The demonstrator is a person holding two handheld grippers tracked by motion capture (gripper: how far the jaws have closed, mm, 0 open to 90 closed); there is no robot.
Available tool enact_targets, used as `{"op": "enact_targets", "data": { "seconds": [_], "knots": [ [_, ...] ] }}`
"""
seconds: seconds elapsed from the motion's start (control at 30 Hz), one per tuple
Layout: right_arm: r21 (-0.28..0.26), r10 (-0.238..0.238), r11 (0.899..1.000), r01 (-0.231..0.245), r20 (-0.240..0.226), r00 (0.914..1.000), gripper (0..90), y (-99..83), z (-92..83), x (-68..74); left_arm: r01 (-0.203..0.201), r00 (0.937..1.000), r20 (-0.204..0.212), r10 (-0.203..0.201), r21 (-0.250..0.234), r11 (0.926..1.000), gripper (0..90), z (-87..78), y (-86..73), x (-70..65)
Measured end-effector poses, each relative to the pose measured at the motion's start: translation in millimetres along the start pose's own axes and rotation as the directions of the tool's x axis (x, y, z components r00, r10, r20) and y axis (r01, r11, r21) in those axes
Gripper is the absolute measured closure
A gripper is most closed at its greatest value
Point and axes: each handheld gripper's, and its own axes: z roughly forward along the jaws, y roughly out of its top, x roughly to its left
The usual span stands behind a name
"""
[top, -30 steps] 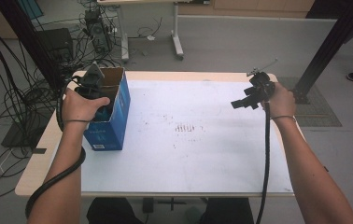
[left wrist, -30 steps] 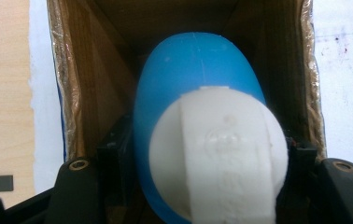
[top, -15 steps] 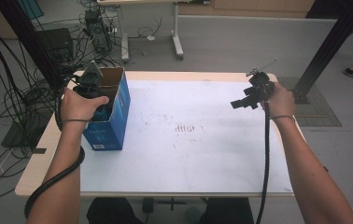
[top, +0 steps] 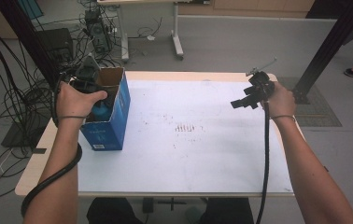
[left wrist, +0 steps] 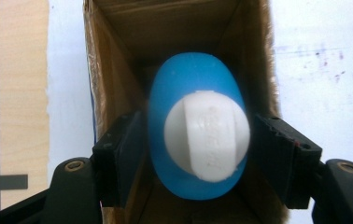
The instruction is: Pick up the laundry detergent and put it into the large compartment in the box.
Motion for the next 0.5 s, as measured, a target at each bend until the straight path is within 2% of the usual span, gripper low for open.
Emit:
{"op": "enact_targets", "data": {
  "seconds": [0.33,0.5],
  "knots": [
    [0.001,-0.002,1.0,0.002,-0.003,1.0,3.1,1.1,1.4,1.0,-0.023,0.9997,-0.007,0.023,-0.036,0.9991,30.3,-21.4,2.3,-5.7],
    [0.002,0.002,1.0,-0.002,-0.004,1.0,3.1,0.9,1.9,0.9,-0.035,0.9994,0.001,0.035,-0.045,0.9984,24.6,-30.4,1.7,-11.3]
  ]
}}
